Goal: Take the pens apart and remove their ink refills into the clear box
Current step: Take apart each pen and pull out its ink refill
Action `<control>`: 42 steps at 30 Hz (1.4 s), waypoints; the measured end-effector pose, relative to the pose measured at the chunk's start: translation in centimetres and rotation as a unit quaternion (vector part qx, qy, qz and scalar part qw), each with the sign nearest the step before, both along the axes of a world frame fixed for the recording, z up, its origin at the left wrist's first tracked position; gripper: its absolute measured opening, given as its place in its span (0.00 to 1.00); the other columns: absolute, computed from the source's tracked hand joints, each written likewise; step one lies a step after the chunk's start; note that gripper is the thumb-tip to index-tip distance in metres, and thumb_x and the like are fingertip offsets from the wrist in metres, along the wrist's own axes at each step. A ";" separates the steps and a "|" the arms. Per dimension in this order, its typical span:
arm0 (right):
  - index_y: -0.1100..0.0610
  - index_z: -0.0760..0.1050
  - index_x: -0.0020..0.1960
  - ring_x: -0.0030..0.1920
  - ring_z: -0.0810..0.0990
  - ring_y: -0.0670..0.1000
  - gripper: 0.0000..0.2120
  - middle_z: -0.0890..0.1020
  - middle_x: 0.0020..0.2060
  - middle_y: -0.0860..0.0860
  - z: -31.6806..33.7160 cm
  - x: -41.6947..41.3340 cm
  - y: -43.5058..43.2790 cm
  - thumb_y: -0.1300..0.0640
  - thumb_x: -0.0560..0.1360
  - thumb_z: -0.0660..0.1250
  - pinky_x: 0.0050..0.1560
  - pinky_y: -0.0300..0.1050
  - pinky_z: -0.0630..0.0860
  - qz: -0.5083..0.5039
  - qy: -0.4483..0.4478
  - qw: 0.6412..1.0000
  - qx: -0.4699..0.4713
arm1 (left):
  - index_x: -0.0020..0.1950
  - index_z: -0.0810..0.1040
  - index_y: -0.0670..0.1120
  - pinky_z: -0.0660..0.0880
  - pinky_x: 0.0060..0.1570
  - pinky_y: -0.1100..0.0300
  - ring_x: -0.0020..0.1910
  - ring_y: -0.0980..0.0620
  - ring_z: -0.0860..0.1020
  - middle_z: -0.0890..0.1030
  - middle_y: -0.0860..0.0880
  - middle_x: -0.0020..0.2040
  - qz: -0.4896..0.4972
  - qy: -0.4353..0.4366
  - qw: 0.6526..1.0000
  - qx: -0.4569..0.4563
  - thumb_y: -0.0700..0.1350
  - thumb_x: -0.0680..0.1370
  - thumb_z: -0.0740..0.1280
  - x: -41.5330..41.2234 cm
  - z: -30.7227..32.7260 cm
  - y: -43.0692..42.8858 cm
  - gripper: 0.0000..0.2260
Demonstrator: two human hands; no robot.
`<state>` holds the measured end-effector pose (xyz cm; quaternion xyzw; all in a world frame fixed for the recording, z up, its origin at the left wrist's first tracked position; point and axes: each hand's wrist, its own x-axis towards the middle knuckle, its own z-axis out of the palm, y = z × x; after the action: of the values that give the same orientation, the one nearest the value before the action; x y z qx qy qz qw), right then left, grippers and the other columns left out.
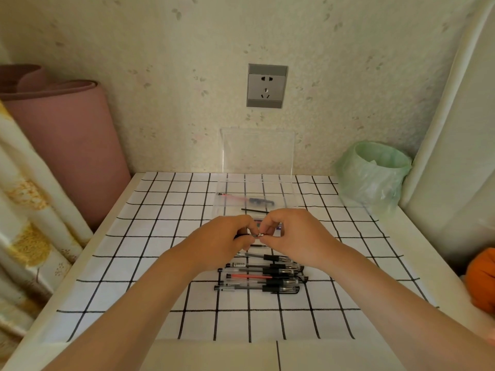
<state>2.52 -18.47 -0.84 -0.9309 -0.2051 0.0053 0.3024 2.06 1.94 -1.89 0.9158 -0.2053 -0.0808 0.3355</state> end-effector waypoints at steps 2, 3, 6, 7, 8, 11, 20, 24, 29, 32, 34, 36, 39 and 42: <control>0.44 0.81 0.45 0.35 0.74 0.32 0.03 0.81 0.40 0.40 0.0 0.0 0.1 0.48 0.72 0.73 0.34 0.31 0.66 0.001 0.000 1.000 0.008 | 0.54 0.76 0.57 0.71 0.34 0.70 0.33 0.61 0.74 0.81 0.54 0.40 -0.001 0.004 1.000 -0.011 0.49 0.81 0.64 0.0 0.1 -0.1 0.04; 0.44 0.81 0.45 0.35 0.74 0.32 0.03 0.81 0.40 0.40 0.0 0.0 0.2 0.48 0.72 0.73 0.35 0.32 0.66 0.001 0.000 1.000 0.013 | 0.54 0.76 0.56 0.70 0.34 0.70 0.33 0.61 0.74 0.81 0.54 0.40 0.001 0.004 1.000 -0.014 0.49 0.80 0.64 0.0 0.1 -0.1 0.04; 0.43 0.81 0.45 0.35 0.74 0.33 0.03 0.81 0.38 0.39 0.0 0.0 0.3 0.49 0.71 0.73 0.36 0.34 0.67 0.005 0.000 1.000 0.022 | 0.53 0.76 0.55 0.72 0.36 0.66 0.33 0.60 0.74 0.80 0.53 0.39 0.006 0.006 1.000 -0.017 0.52 0.79 0.65 -0.1 0.4 -0.2 0.04; 0.43 0.80 0.45 0.34 0.74 0.33 0.04 0.80 0.38 0.38 0.0 -0.1 0.4 0.49 0.72 0.73 0.35 0.34 0.67 0.007 0.000 1.000 0.021 | 0.53 0.76 0.54 0.72 0.37 0.65 0.34 0.60 0.74 0.80 0.54 0.39 0.007 0.009 1.000 -0.014 0.52 0.79 0.66 -0.2 0.5 -0.3 0.05; 0.42 0.80 0.45 0.34 0.74 0.34 0.04 0.80 0.38 0.38 0.0 -0.1 0.4 0.49 0.72 0.73 0.35 0.34 0.67 0.009 -0.001 1.000 0.019 | 0.53 0.76 0.54 0.73 0.38 0.64 0.36 0.60 0.75 0.79 0.54 0.40 0.007 0.015 1.000 -0.008 0.52 0.79 0.66 -0.2 0.6 -0.3 0.05; 0.43 0.80 0.46 0.34 0.74 0.35 0.05 0.80 0.39 0.39 0.1 -0.3 0.5 0.50 0.72 0.74 0.34 0.35 0.67 0.012 0.000 1.000 0.019 | 0.53 0.74 0.54 0.78 0.46 0.53 0.43 0.52 0.79 0.81 0.52 0.45 0.012 0.050 0.999 0.000 0.47 0.78 0.66 -0.1 0.7 -0.1 0.05; 0.44 0.80 0.45 0.34 0.74 0.35 0.04 0.78 0.35 0.38 0.3 -0.3 0.3 0.46 0.75 0.69 0.33 0.35 0.65 0.010 0.008 1.000 0.002 | 0.49 0.77 0.55 0.78 0.47 0.57 0.40 0.61 0.78 0.82 0.58 0.41 -0.003 0.027 1.000 -0.010 0.47 0.79 0.67 0.2 0.8 0.6 0.02; 0.45 0.81 0.48 0.34 0.76 0.42 0.12 0.81 0.38 0.44 0.3 -0.2 0.2 0.39 0.76 0.64 0.35 0.43 0.72 0.008 0.021 1.000 -0.016 | 0.50 0.78 0.55 0.78 0.46 0.58 0.39 0.61 0.77 0.82 0.58 0.41 -0.006 0.021 1.000 -0.022 0.48 0.78 0.67 0.1 0.8 0.6 0.02; 0.43 0.77 0.46 0.37 0.73 0.30 0.06 0.78 0.40 0.38 1.0 -0.4 0.0 0.47 0.72 0.73 0.34 0.28 0.64 0.016 -0.001 1.000 -0.014 | 0.49 0.78 0.56 0.79 0.48 0.57 0.39 0.61 0.78 0.82 0.58 0.41 -0.003 0.025 0.999 -0.020 0.48 0.79 0.67 0.0 0.9 0.3 0.02; 0.43 0.76 0.44 0.35 0.73 0.32 0.04 0.78 0.40 0.39 1.0 -0.5 0.0 0.45 0.75 0.69 0.34 0.30 0.62 0.023 0.009 1.000 -0.018 | 0.49 0.77 0.57 0.78 0.47 0.58 0.40 0.62 0.78 0.82 0.59 0.41 -0.004 0.022 1.000 -0.014 0.48 0.79 0.67 0.1 0.9 0.3 0.03; 0.43 0.77 0.44 0.35 0.73 0.36 0.06 0.77 0.39 0.39 0.9 -0.4 0.0 0.42 0.77 0.65 0.35 0.36 0.65 0.021 0.018 0.999 -0.031 | 0.49 0.77 0.57 0.77 0.47 0.59 0.40 0.63 0.77 0.82 0.60 0.41 -0.006 0.018 1.000 -0.005 0.48 0.79 0.67 0.0 0.8 0.3 0.03; 0.43 0.78 0.49 0.37 0.75 0.37 0.09 0.78 0.42 0.39 0.8 -0.4 -0.1 0.40 0.76 0.64 0.39 0.38 0.69 0.021 0.024 0.999 -0.035 | 0.49 0.78 0.57 0.77 0.48 0.58 0.41 0.61 0.77 0.81 0.59 0.42 -0.004 0.013 1.000 0.003 0.48 0.78 0.67 0.0 0.8 0.3 0.03; 0.42 0.77 0.50 0.38 0.73 0.30 0.08 0.79 0.43 0.38 1.0 -0.4 -0.2 0.42 0.73 0.70 0.36 0.31 0.64 0.023 0.013 0.999 -0.033 | 0.49 0.78 0.57 0.78 0.48 0.55 0.42 0.59 0.78 0.81 0.58 0.43 -0.002 0.010 1.000 0.009 0.49 0.78 0.67 0.0 0.8 0.2 0.02; 0.44 0.77 0.46 0.36 0.73 0.30 0.04 0.77 0.38 0.38 0.9 -0.3 -0.2 0.45 0.75 0.69 0.34 0.31 0.61 0.023 0.005 0.999 -0.045 | 0.50 0.77 0.58 0.77 0.46 0.59 0.41 0.61 0.78 0.81 0.59 0.42 -0.008 0.006 1.000 0.009 0.49 0.79 0.66 0.0 0.8 0.2 0.03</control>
<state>2.20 -18.69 0.09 -0.9386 -0.2249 0.0259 0.2604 2.07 2.17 -1.12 0.9167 -0.2096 -0.0906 0.3279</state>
